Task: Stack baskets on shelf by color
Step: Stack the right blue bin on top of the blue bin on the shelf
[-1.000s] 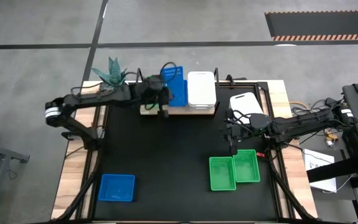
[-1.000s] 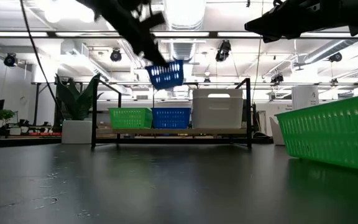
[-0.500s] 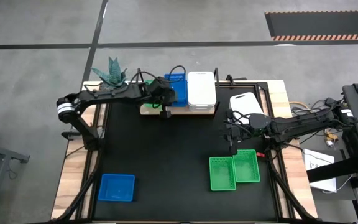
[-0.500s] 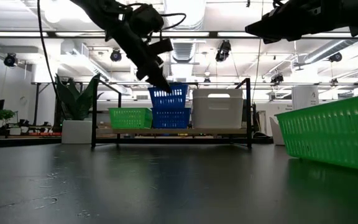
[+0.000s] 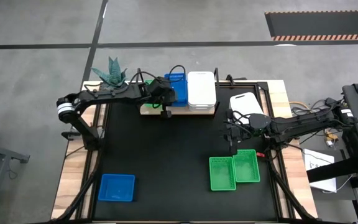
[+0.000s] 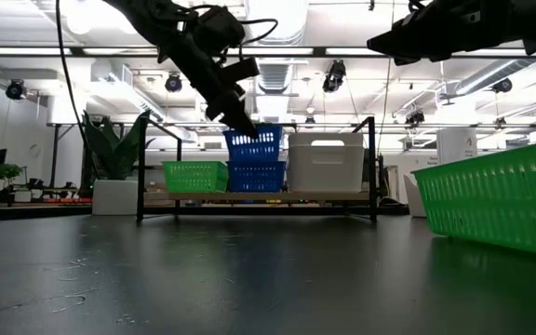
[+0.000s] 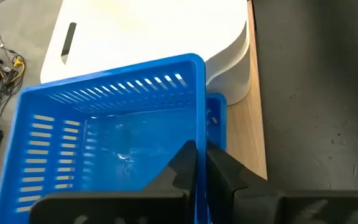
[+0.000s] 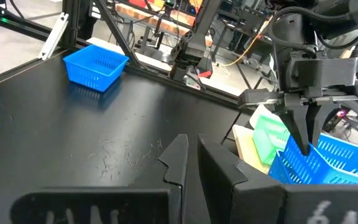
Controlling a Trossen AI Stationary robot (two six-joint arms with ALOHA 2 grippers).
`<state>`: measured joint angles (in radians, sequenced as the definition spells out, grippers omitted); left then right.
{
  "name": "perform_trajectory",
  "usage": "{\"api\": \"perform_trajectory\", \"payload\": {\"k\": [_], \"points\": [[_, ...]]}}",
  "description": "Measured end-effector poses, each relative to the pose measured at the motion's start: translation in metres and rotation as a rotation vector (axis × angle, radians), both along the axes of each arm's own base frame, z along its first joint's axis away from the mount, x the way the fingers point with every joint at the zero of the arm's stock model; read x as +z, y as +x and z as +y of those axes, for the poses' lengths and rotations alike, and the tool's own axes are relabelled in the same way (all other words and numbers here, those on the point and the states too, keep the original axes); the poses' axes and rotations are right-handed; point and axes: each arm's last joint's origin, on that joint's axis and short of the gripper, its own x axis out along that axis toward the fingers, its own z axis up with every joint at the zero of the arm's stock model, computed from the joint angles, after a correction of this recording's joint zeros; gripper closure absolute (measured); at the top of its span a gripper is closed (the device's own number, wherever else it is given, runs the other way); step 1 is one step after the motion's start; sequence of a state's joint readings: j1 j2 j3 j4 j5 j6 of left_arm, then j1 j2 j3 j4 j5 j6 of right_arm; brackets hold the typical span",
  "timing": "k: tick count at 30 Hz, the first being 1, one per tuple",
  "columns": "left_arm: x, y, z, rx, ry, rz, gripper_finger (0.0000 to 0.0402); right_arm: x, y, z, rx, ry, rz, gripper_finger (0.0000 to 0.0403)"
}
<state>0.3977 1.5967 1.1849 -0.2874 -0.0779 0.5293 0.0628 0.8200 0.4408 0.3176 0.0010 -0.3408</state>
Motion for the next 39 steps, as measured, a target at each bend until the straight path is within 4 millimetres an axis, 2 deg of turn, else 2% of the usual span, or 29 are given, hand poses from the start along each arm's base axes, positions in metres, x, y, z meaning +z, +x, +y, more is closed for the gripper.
{"api": "perform_trajectory", "payload": {"k": [12, 23, 29, 39], "points": [[-0.004, 0.0, -0.001, -0.023, -0.017, -0.016, 0.04, 0.0, 0.0, 0.0, 0.001, -0.003, 0.0, 0.0374], [-0.004, 0.0, -0.001, -0.023, -0.015, -0.019, 0.035, 0.0, 0.0, 0.0, 0.002, -0.009, -0.001, 0.0374], [-0.003, 0.001, -0.001, -0.009, -0.028, -0.036, 0.0336, 0.0, 0.0, 0.0, 0.002, -0.009, -0.001, 0.0374], [0.024, -0.008, -0.02, -0.049, -0.053, -0.137, 0.0336, -0.001, 0.0, 0.0, 0.001, -0.01, 0.007, 0.0374]]}}
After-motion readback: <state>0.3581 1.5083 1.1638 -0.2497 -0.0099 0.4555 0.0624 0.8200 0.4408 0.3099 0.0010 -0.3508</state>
